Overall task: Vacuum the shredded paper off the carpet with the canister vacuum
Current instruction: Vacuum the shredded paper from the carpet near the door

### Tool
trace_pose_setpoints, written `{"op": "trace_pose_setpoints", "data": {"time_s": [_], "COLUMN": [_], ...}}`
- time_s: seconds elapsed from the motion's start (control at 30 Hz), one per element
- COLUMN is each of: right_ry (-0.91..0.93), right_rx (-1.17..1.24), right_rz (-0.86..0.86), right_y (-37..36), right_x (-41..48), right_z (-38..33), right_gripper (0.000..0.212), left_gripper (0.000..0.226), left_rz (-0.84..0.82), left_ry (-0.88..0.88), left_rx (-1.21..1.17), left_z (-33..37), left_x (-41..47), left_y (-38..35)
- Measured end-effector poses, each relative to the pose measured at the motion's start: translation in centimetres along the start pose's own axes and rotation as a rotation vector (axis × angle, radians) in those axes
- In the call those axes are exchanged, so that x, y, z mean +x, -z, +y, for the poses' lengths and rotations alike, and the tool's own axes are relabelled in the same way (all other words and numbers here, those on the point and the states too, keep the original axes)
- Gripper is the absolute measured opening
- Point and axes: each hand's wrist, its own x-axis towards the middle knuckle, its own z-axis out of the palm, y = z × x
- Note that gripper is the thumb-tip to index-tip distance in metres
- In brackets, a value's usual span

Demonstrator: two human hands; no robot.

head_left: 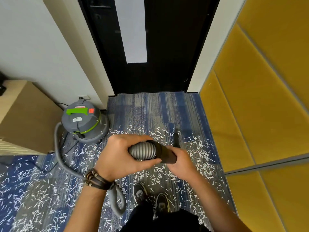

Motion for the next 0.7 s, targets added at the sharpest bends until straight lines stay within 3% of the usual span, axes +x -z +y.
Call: {"op": "trace_pose_setpoints", "data": {"time_s": [0.13, 0.47, 0.57, 0.7], "right_ry": [0.018, 0.016, 0.019, 0.054], "right_rx": [-0.003, -0.019, -0.024, -0.043], "right_rz": [0.016, -0.031, -0.050, -0.042], "right_y": [0.0, -3.7, -5.2, -8.7], "right_x": [0.1, 2.3, 2.8, 2.7], "right_z": [-0.1, -2.2, -3.2, -5.1], "right_gripper": [0.020, 0.024, 0.020, 0.031], "left_gripper": [0.054, 0.054, 0.060, 0.071], "left_rz": [0.030, 0.027, 0.043, -0.002], "left_ry": [-0.008, 0.014, 0.024, 0.041], "left_rx": [0.073, 0.130, 0.143, 0.119], "left_z": [0.6, -2.1, -3.6, -5.8], "left_x": [-0.2, -1.7, -2.9, -5.4], "left_y": [0.1, 2.8, 4.4, 7.0]}}
